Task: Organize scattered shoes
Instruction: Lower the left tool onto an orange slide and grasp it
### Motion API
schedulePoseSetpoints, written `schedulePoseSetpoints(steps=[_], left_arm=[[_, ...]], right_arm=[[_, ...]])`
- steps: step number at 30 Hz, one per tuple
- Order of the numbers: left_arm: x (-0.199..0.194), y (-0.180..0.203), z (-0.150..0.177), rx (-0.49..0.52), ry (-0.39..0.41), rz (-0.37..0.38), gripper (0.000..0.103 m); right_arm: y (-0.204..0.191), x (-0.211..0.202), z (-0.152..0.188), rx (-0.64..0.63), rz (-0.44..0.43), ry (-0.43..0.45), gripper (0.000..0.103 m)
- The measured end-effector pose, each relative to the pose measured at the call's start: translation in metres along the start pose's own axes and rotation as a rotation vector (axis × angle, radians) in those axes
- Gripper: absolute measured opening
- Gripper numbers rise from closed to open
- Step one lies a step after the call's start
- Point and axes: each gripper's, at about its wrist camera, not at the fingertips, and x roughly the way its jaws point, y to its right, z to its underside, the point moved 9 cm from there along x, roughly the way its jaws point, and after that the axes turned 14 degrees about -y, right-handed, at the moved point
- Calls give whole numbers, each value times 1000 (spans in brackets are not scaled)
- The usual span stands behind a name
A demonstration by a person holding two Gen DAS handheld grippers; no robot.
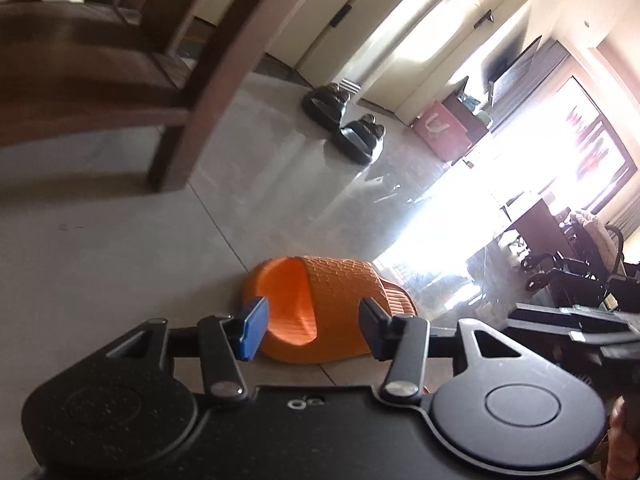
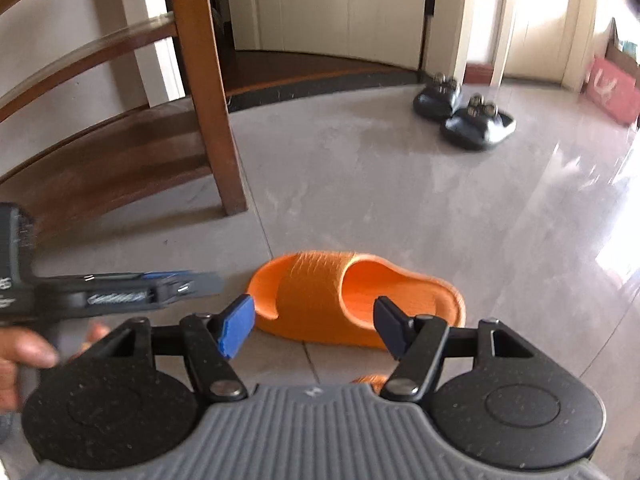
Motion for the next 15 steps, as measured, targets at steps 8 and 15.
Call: schedulePoseSetpoints(steps=[8,15], left_arm=[[38,6,-1,48,-61,51,52],[68,4,-4,26,-92,132,54]], right_arm=[[-3,1,20,-42,-23,-30,69],[-5,-1,29,-81,-37,-36,69]])
